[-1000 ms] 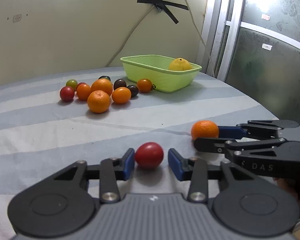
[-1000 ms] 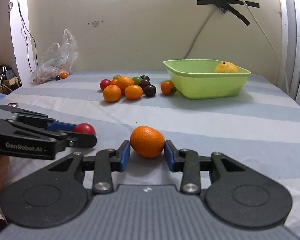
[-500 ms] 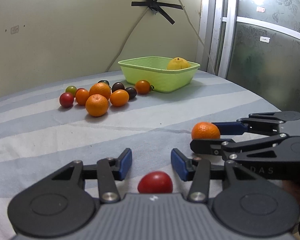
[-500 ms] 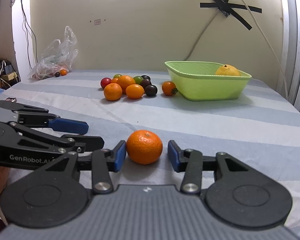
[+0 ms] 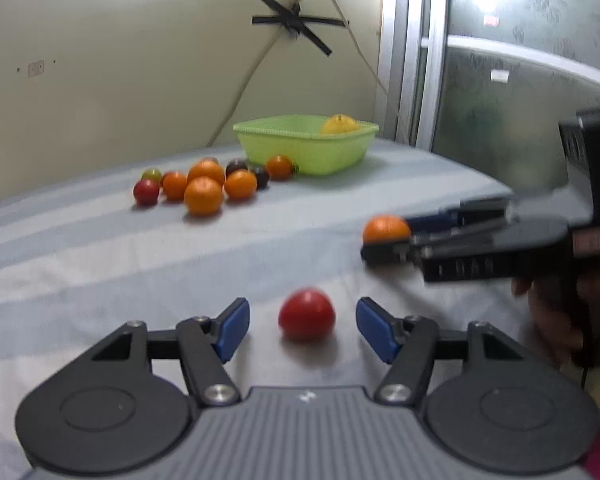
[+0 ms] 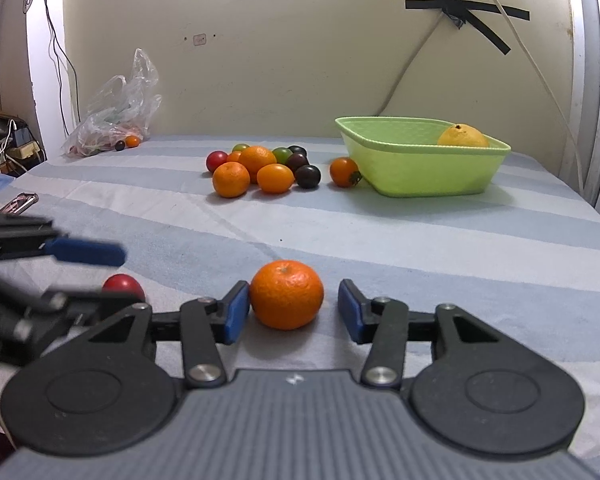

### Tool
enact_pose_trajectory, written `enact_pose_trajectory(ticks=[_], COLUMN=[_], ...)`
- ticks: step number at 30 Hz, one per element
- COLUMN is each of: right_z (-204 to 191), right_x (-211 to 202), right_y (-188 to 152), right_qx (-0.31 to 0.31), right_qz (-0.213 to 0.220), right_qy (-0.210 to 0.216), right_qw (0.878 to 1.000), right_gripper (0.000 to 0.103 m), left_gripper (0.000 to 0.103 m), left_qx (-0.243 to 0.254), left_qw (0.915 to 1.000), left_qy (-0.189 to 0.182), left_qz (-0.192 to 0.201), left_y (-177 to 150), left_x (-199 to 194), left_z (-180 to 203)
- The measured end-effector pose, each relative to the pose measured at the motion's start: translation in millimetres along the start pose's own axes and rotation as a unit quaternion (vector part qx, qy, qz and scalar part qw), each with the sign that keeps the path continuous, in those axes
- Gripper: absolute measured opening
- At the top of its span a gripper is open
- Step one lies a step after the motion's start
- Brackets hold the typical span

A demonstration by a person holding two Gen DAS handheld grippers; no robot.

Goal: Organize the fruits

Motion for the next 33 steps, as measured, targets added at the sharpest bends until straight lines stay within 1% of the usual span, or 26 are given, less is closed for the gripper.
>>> enact_pose_trajectory(ticks=[2, 3, 4, 5, 6, 7, 8, 9, 11, 13, 16, 18, 21, 24, 26, 28, 31, 33], right_z=[0, 0, 0, 0, -1, -2, -2, -4, -7, -6, 2, 11, 31, 56, 71, 85, 94, 98], right_x=[0, 0, 0, 0, -1, 0, 0, 0, -1, -3, -1, 2, 5, 19, 36, 54, 70, 76], right_y=[0, 0, 0, 0, 0, -1, -1, -2, -3, -1, 9, 24, 57, 94, 111, 122, 127, 125], right_qx=[0.000, 0.000, -0.001, -0.002, -0.004, -0.006, -0.010, -0.017, -0.027, -0.022, -0.002, -0.005, -0.002, 0.010, 0.017, 0.027, 0.040, 0.043], right_qz=[0.000, 0.000, 0.001, 0.002, 0.003, 0.002, 0.001, 0.001, 0.006, 0.011, 0.011, 0.029, 0.075, 0.113, 0.113, 0.101, 0.088, 0.086], right_qy=[0.000, 0.000, -0.001, -0.003, -0.003, -0.003, -0.002, 0.002, -0.004, -0.001, 0.014, -0.003, -0.029, -0.058, -0.070, -0.073, -0.068, -0.063], right_qw=[1.000, 1.000, 1.000, 1.000, 1.000, 1.000, 1.000, 1.000, 1.000, 1.000, 1.000, 1.000, 0.997, 0.992, 0.991, 0.992, 0.993, 0.993], right_gripper=[0.052, 0.052, 0.052, 0.052, 0.051, 0.051, 0.047, 0.041, 0.040, 0.040, 0.040, 0.040, 0.040, 0.040, 0.040, 0.040, 0.040, 0.040], left_gripper=[0.058, 0.053, 0.045, 0.041, 0.035, 0.031, 0.031, 0.031, 0.031, 0.031, 0.031, 0.031, 0.031, 0.031, 0.031, 0.032, 0.032, 0.032], left_qx=[-0.003, -0.006, -0.009, -0.012, -0.012, -0.013, -0.014, -0.012, -0.013, -0.022, -0.021, -0.021, -0.019, -0.029, -0.047, -0.065, -0.078, -0.085], left_qw=[1.0000, 1.0000, 0.9999, 0.9999, 0.9999, 0.9999, 0.9999, 0.9999, 0.9999, 0.9994, 0.9994, 0.9992, 0.9991, 0.9988, 0.9982, 0.9969, 0.9958, 0.9947], left_qy=[0.001, 0.004, 0.005, 0.006, 0.003, -0.004, -0.005, -0.003, -0.008, -0.025, -0.027, -0.032, -0.030, -0.029, -0.035, -0.045, -0.039, -0.042], left_qz=[-0.003, -0.003, -0.004, -0.005, -0.005, -0.004, -0.004, -0.005, -0.008, -0.012, -0.005, 0.006, 0.024, 0.026, 0.017, 0.000, -0.025, -0.039], left_y=[-2, 0, 0, 1, 2, 2, 2, 2, 4, 12, 37, 62, 109, 154, 177, 194, 202, 200], left_x=[2, 3, 4, 5, 6, 6, 6, 6, 7, 10, 19, 29, 58, 100, 130, 162, 198, 212], left_z=[0, 0, -1, -2, -2, -2, -1, 0, -1, -6, -16, -26, -40, -50, -55, -58, -60, -59])
Point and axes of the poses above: each gripper's, at about its wrist camera, not at the fingertips, and x roughly the way its jaws point, z to its right, y to its top, the point moved 4 cm from there along x, roughly the way its jaws point, and after that the axes turned 12 degrees about x, right-handed, at the moved point
